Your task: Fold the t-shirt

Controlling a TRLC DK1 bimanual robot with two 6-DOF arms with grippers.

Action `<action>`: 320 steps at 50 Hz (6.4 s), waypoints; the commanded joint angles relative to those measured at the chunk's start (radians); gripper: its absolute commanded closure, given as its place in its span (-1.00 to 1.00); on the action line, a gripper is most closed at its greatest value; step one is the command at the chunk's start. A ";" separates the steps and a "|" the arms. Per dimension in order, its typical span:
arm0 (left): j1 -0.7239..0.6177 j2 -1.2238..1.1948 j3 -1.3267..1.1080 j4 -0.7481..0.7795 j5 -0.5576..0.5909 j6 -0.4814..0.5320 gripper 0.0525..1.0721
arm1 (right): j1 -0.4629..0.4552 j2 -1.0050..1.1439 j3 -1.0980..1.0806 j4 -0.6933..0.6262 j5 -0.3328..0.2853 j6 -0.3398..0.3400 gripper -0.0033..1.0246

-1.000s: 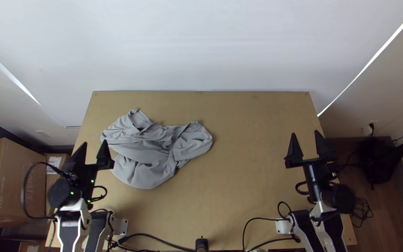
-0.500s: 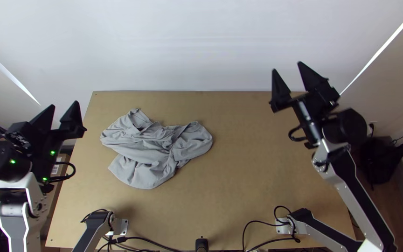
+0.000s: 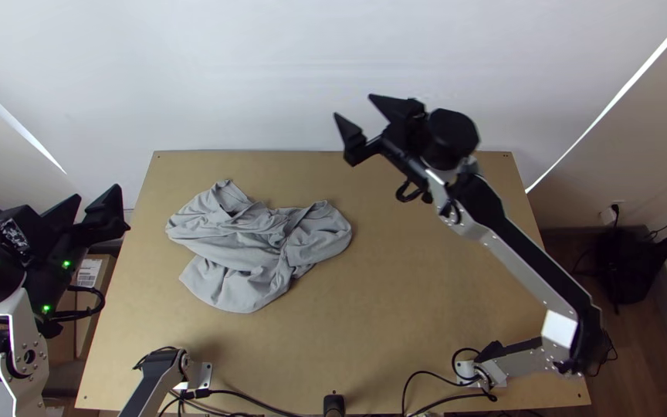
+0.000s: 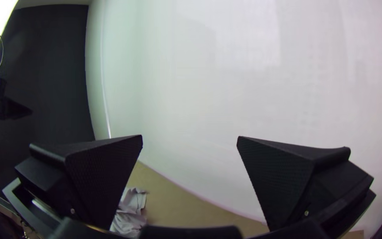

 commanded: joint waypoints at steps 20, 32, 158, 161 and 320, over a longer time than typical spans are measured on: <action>0.014 -0.001 0.027 -0.135 0.007 -0.019 -0.92 | 0.089 0.383 0.226 -0.367 -0.047 0.253 -0.92; 0.021 0.002 0.025 -0.153 0.007 -0.019 -0.92 | 0.133 0.537 0.315 -0.517 -0.070 0.293 -0.92; -0.074 0.556 -0.223 0.301 0.097 -0.034 -0.92 | -0.404 0.055 -0.166 -0.542 -0.202 0.339 0.95; -0.089 0.594 -0.203 0.309 0.097 -0.047 -0.92 | -0.431 0.021 -0.212 -0.537 -0.202 0.339 0.95; -0.091 0.364 0.173 0.565 0.148 -0.197 0.95 | -0.579 -0.402 -0.175 -0.163 -0.202 0.371 0.95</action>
